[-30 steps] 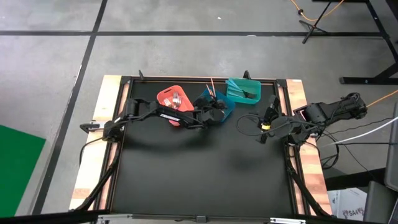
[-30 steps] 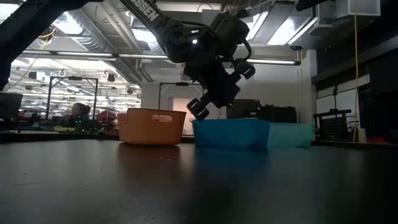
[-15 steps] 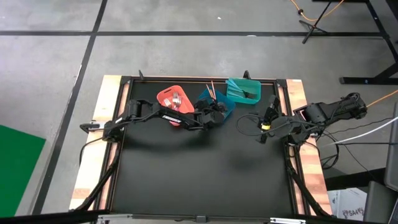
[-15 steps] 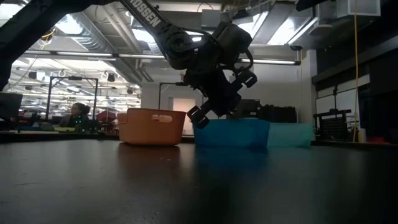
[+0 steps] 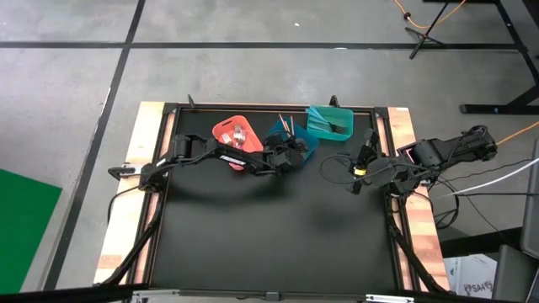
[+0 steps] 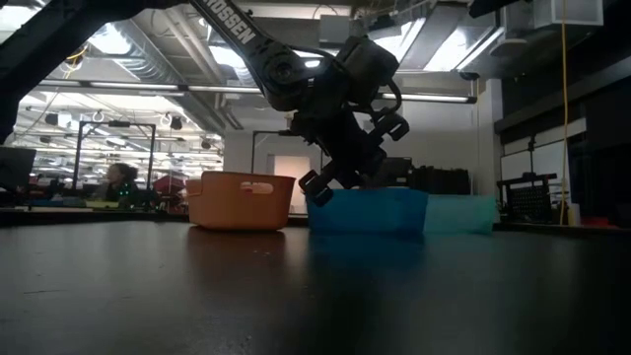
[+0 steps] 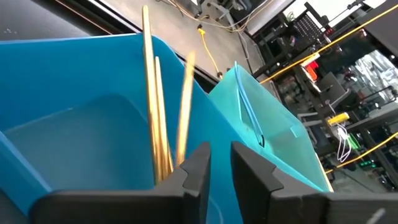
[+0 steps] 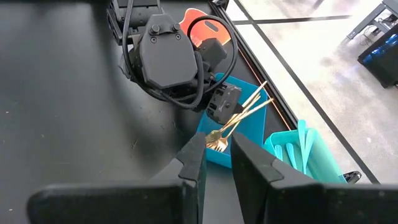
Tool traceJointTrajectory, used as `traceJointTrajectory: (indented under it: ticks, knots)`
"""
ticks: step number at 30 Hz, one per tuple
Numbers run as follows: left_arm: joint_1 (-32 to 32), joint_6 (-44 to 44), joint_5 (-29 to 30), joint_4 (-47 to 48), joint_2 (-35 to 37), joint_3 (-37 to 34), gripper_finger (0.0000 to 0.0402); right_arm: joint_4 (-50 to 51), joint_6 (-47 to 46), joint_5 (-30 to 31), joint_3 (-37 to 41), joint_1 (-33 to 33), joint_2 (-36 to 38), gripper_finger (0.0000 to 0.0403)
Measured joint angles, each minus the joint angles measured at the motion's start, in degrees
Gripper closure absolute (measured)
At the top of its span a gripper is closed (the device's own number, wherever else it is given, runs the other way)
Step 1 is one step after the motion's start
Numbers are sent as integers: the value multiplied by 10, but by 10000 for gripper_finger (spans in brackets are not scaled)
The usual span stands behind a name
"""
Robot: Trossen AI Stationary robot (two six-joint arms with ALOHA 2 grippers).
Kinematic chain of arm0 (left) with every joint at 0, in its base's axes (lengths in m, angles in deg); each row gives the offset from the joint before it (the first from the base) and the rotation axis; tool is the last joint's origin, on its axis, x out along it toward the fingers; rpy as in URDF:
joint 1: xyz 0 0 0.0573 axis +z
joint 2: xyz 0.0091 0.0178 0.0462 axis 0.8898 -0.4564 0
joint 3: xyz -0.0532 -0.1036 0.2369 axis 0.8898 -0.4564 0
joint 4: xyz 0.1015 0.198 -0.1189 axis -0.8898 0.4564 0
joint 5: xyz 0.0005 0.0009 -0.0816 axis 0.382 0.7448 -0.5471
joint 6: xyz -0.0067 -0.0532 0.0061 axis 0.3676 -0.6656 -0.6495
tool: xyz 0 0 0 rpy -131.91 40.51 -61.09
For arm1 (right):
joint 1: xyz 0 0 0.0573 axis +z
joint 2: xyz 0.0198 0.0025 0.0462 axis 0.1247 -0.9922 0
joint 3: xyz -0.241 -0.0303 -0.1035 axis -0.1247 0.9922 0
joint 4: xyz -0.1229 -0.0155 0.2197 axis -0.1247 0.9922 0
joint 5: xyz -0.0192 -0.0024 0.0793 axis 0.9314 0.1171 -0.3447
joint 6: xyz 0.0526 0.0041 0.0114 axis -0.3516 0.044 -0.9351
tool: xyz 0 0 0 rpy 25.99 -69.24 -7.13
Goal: Sort silverware by color (type)
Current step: Return to Home Position
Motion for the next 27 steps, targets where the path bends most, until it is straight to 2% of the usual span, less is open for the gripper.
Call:
traceJointTrajectory:
  ticks: [11,20,23,27]
  knots:
    - [0,0,-14,0,0,0,326,0,0,-7,0,0,0,341]
    - [-9,1,-23,-48,0,0,352,1,0,-20,0,0,0,341]
    - [-15,41,-32,-101,-1,0,366,4,0,-20,0,0,0,341]
    - [-28,155,-47,-199,-1,0,389,32,0,-20,0,0,0,341]
